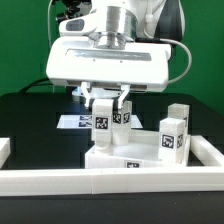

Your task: Assemble square table

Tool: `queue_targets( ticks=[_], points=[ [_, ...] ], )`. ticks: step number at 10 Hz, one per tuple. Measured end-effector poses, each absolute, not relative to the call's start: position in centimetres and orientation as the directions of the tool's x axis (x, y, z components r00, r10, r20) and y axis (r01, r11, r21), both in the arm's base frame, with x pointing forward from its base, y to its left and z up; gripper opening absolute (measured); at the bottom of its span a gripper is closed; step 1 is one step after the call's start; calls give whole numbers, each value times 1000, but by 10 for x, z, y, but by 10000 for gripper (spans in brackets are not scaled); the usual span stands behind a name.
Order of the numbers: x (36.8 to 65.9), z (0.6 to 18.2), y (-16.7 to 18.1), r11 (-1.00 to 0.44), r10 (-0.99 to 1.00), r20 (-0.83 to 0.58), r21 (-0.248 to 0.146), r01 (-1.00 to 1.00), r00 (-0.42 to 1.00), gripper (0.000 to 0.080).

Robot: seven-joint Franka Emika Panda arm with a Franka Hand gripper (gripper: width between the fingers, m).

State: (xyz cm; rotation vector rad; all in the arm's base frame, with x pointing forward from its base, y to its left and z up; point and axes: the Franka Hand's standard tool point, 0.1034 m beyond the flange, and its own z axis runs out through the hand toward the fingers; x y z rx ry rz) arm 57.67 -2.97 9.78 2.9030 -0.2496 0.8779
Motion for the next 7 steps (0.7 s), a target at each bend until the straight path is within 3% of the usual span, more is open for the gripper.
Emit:
queue_targets(
  ticks=[7],
  points=[
    [576, 98, -29, -982, -128, 553, 45, -183, 823, 292]
  ],
)
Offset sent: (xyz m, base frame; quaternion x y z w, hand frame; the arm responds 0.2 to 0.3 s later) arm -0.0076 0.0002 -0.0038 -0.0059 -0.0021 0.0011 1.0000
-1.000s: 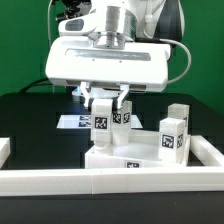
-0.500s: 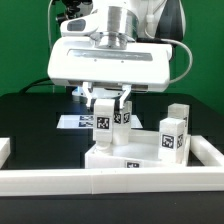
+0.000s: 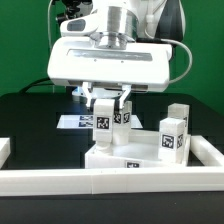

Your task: Assemble square table

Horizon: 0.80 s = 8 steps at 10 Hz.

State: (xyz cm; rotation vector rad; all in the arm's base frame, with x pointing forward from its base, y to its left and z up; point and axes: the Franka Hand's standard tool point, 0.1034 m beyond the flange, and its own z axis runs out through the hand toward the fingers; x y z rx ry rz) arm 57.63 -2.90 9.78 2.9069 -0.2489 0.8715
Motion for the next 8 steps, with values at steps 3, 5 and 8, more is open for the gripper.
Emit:
queue_targets(
  ticks=[3, 5, 8],
  points=[
    [577, 98, -28, -982, -129, 550, 44, -183, 825, 292],
    [576, 98, -28, -982, -129, 550, 44, -183, 825, 292],
    [569, 93, -25, -983, -127, 536, 46, -179, 835, 292]
  ],
)
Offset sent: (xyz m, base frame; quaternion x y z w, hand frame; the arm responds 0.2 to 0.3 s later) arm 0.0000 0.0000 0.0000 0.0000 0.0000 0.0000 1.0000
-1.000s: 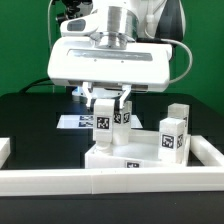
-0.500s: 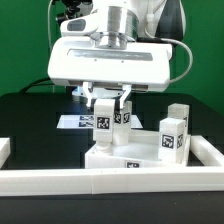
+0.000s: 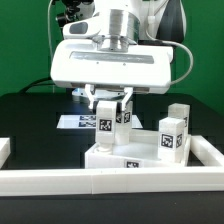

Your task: Assemble square table

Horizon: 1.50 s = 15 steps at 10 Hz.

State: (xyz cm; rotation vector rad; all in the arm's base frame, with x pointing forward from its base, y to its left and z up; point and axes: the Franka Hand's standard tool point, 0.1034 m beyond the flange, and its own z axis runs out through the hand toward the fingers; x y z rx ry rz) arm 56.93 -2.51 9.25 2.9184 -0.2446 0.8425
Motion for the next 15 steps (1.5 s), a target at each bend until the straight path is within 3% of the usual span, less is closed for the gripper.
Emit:
queue_targets(
  ticks=[4, 8, 9, 10, 11, 12, 13, 15],
  points=[
    [565, 79, -27, -982, -114, 542, 65, -176, 832, 292],
    [564, 75, -20, -983, -114, 536, 63, -174, 837, 292],
    [562, 72, -20, -983, -121, 512, 58, -175, 851, 366],
    [562, 71, -20, -983, -122, 508, 58, -175, 853, 366],
    [562, 71, -20, -983, -121, 508, 58, -175, 853, 548],
    [561, 71, -20, -983, -122, 507, 58, -174, 853, 548],
    [561, 71, -20, -983, -121, 506, 58, -174, 854, 635],
    [561, 70, -20, -983, -121, 506, 59, -174, 854, 649]
  ],
)
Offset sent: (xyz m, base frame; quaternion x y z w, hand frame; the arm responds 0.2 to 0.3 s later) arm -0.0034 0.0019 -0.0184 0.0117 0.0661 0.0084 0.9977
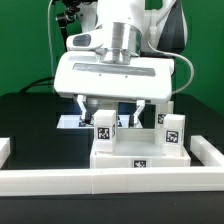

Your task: Assemble square table

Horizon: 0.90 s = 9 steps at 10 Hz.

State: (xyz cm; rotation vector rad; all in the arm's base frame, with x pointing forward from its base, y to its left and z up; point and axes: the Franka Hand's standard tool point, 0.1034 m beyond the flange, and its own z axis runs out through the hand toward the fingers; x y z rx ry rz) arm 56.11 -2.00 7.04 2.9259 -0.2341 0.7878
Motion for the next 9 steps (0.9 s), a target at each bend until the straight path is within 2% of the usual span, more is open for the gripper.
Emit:
queue_targets(
  ticks=[1, 4, 5, 7, 9],
  points=[
    [561, 70, -21, -984, -118, 501, 60, -170, 858, 649],
    [570, 88, -32, -985, -125, 471, 47, -166, 873, 649],
    [570, 88, -26, -986, -134, 431, 29, -162, 892, 649],
    [569, 85, -28, -987, -136, 409, 27, -161, 902, 649],
    [573, 82, -31, -985, -165, 278, -4, -171, 946, 649]
  ],
)
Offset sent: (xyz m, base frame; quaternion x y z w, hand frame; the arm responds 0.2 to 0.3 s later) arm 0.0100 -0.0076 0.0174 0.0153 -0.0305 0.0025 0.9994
